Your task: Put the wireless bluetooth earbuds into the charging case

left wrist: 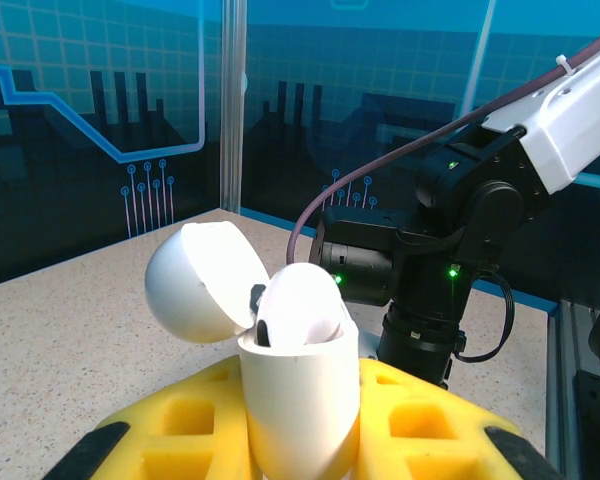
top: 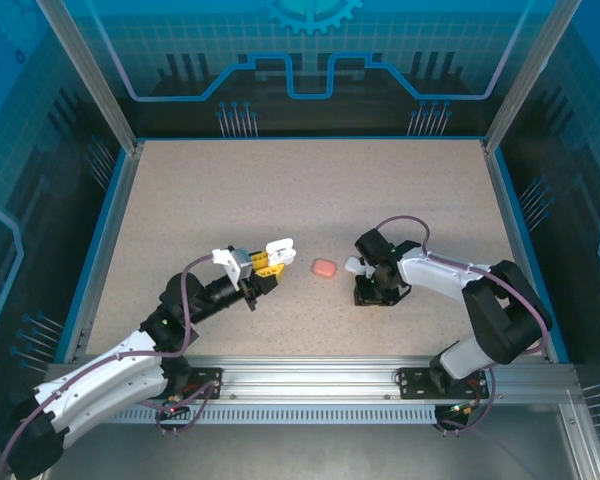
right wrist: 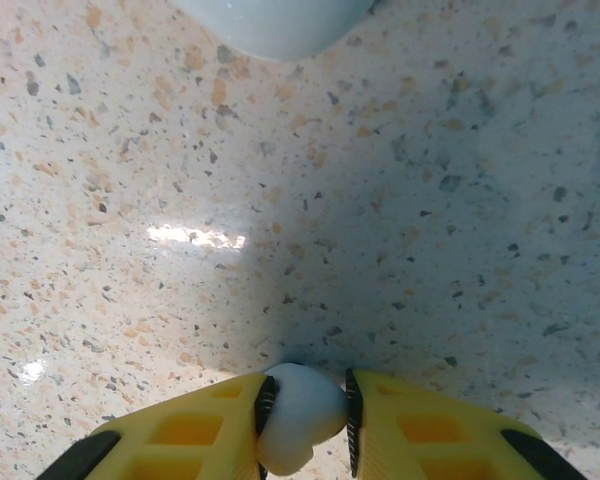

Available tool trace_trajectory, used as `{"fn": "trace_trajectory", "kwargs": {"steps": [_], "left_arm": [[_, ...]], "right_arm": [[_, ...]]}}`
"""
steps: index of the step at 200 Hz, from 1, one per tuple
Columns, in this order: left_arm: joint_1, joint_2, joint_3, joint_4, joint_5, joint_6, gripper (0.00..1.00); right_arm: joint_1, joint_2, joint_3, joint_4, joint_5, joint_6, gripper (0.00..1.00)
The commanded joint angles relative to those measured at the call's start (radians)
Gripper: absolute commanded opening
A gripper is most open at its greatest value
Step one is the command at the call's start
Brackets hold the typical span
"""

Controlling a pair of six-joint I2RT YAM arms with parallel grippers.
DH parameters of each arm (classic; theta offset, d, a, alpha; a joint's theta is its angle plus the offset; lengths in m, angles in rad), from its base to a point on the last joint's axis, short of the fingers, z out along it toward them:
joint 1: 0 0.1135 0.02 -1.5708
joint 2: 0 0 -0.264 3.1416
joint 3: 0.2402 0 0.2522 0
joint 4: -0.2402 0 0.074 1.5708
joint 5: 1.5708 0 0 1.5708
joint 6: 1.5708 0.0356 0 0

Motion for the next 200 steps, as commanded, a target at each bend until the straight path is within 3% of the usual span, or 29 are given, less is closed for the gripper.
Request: {"fn": "trace_trajectory", "kwargs": {"steps": [1, 75, 127, 158, 200], "left_arm": [[-0.005, -0.013, 0.001, 0.018, -0.012, 0.021, 0.0], [-0.006, 0.017, 0.001, 0.028, -0.002, 0.009, 0.0], [-0.005, 0.139, 0.018, 0.11, 0.046, -0.04, 0.0], [-0.008, 0.221, 0.04, 0.163, 0.08, -0.081, 0.0], [-0.01, 0.331, 0.083, 0.21, 0.134, -0.132, 0.0]], "right_arm": [[0.002, 0.025, -0.001, 0.003, 0.018, -0.013, 0.27], [0.013, -0.106, 0.038, -0.081, 0.118, -0.075, 0.26], [0.059, -0.333, 0.098, -0.082, 0.202, -0.247, 0.26], [0.098, -0.477, 0.131, -0.018, 0.181, -0.377, 0.25], [0.204, -0.62, 0.166, 0.087, 0.241, -0.522, 0.26]]}}
